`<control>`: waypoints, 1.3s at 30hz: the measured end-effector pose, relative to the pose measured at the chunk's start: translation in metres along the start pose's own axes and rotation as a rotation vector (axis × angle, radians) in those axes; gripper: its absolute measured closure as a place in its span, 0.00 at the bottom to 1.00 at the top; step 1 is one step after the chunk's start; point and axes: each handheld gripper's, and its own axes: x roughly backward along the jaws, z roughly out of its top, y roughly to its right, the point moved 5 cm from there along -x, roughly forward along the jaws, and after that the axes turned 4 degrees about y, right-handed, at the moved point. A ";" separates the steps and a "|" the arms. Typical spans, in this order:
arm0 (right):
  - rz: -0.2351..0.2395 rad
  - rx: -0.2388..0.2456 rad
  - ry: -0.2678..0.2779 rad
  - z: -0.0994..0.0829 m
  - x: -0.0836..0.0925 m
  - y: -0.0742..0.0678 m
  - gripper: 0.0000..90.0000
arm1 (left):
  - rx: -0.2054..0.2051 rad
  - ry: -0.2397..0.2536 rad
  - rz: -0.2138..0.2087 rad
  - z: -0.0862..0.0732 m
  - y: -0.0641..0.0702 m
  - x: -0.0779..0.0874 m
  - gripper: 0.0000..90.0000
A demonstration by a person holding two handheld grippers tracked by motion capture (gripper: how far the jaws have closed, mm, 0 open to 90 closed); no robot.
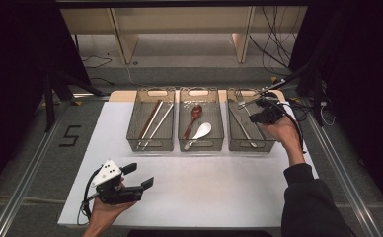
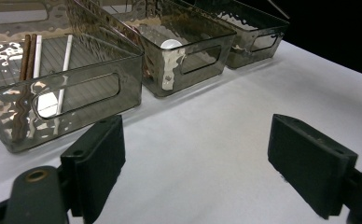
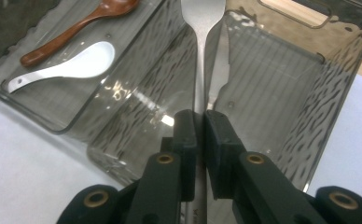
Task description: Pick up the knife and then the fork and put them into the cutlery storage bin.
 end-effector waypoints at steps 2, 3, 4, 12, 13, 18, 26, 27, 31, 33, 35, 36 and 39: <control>0.001 -0.011 0.000 0.000 -0.001 0.002 0.93 | 0.001 -0.001 -0.001 0.000 0.000 0.000 0.21; -0.006 -0.017 0.000 0.001 -0.002 0.004 0.93 | 0.001 0.001 0.000 0.000 0.000 0.000 0.21; -0.010 -0.021 0.001 0.001 -0.003 0.005 0.93 | 0.001 -0.001 0.000 0.000 0.000 0.000 0.21; -0.037 -0.036 -0.007 0.001 -0.011 0.013 0.93 | 0.002 -0.001 0.000 0.000 0.000 0.000 0.21; -0.039 -0.038 -0.008 0.001 -0.012 0.013 0.93 | 0.001 -0.001 0.000 0.000 0.000 0.000 0.21; -0.051 -0.043 -0.018 0.000 -0.017 0.015 0.93 | 0.000 0.000 0.001 0.000 -0.001 0.001 0.21; -0.064 -0.047 -0.018 -0.004 -0.026 0.015 0.93 | -0.001 0.001 0.000 0.000 -0.001 0.001 0.21; -0.066 -0.048 -0.018 -0.005 -0.027 0.015 0.93 | -0.002 0.001 0.000 0.000 -0.001 0.001 0.21; -0.066 -0.048 -0.020 -0.008 -0.031 0.015 0.93 | -0.001 0.000 -0.001 0.000 0.000 0.001 0.21; -0.067 -0.048 -0.024 -0.009 -0.032 0.015 0.93 | -0.001 0.000 -0.001 0.000 0.000 0.001 0.21; -0.066 -0.052 -0.025 -0.010 -0.033 0.015 0.93 | 0.000 0.000 -0.001 0.000 0.000 0.001 0.21; -0.066 -0.051 -0.021 -0.010 -0.033 0.014 0.93 | 0.000 0.000 -0.001 0.000 0.000 0.001 0.21; -0.064 -0.050 -0.020 -0.010 -0.034 0.014 0.93 | 0.000 0.001 -0.002 0.000 0.000 0.000 0.21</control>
